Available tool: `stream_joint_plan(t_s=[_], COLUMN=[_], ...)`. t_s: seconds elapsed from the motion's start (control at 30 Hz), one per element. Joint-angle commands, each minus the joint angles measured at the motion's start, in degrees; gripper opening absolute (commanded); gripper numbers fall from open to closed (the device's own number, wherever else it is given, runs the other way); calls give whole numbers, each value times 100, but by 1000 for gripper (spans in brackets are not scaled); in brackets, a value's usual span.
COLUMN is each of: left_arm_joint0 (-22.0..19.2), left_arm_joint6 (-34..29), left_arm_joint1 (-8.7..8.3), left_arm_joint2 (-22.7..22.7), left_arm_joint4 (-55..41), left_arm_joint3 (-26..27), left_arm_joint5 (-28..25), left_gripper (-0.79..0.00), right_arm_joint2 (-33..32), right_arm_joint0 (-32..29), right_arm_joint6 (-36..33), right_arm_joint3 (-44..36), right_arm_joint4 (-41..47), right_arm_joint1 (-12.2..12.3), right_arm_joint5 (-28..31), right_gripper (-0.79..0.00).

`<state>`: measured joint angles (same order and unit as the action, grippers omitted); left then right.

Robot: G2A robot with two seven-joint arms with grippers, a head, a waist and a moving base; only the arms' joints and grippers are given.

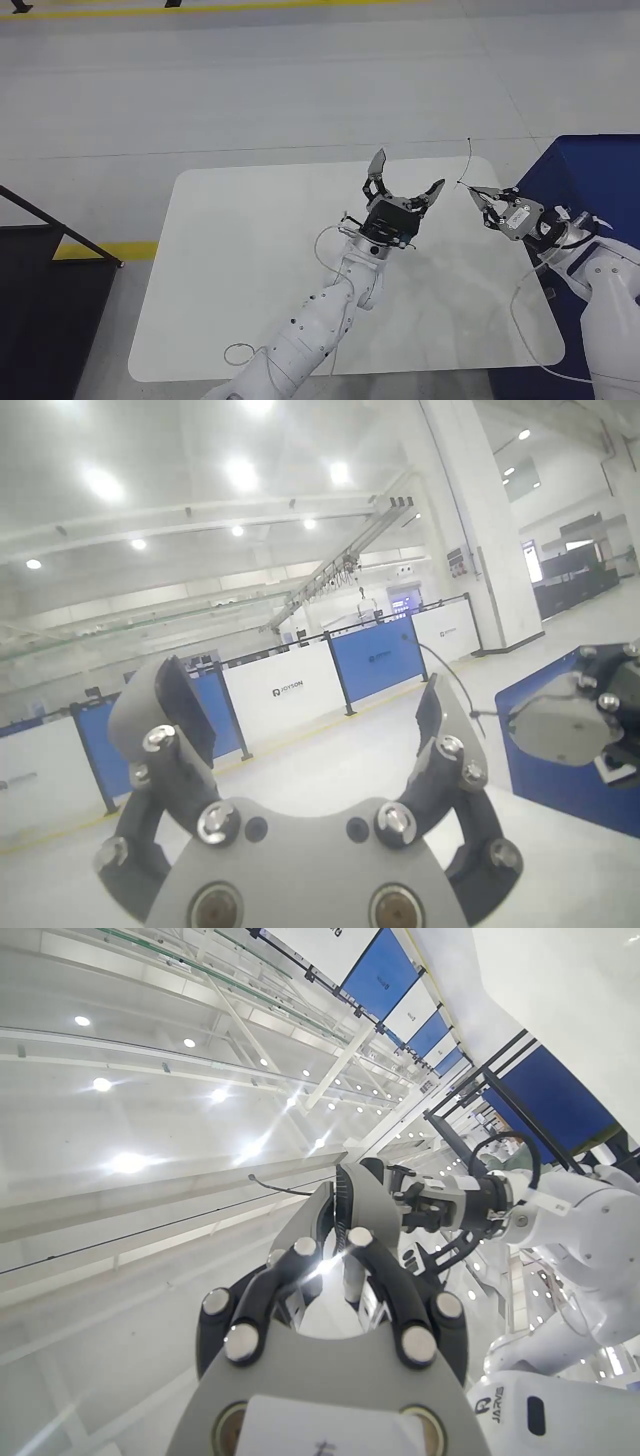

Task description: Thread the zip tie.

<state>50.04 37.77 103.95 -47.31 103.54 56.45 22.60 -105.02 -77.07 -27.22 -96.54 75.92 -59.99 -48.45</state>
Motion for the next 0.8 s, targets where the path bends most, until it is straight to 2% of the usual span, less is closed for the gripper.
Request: stream_joint_plan(t_s=[0.0,0.2,0.23,0.37,0.47,0.6,0.67,0.77], left_arm_joint0=[31,164,191,182,119,5,-29,-73], left_arm_joint6=[-109,-160,-212,-506,-724,-793,-762,-711], left_arm_joint1=[-20,-74,-68,7,78,143,173,221], left_arm_joint2=[81,234,251,269,257,256,268,333], left_arm_joint4=[889,1550,1544,1170,749,477,372,312], left_arm_joint3=[40,77,85,92,23,-151,-237,-343], left_arm_joint5=[22,-110,-111,-212,-405,-546,-585,-622], left_gripper=[0,0,-34,-265,-397,-425,-477,-514], right_arm_joint2=[-3,54,71,86,86,86,86,86], right_arm_joint0=[1,-45,-63,-73,-73,-73,-73,-73], right_arm_joint6=[127,376,397,403,403,403,403,403], right_arm_joint3=[-15,-81,-95,-116,-116,-116,-116,-116], right_arm_joint4=[121,304,304,294,294,294,294,294], right_arm_joint1=[-5,-8,-6,-3,-3,-3,-3,-3], right_arm_joint5=[53,112,98,69,69,69,69,69], right_gripper=[-785,-785,-785,-785,-785,-785,-785,-785])
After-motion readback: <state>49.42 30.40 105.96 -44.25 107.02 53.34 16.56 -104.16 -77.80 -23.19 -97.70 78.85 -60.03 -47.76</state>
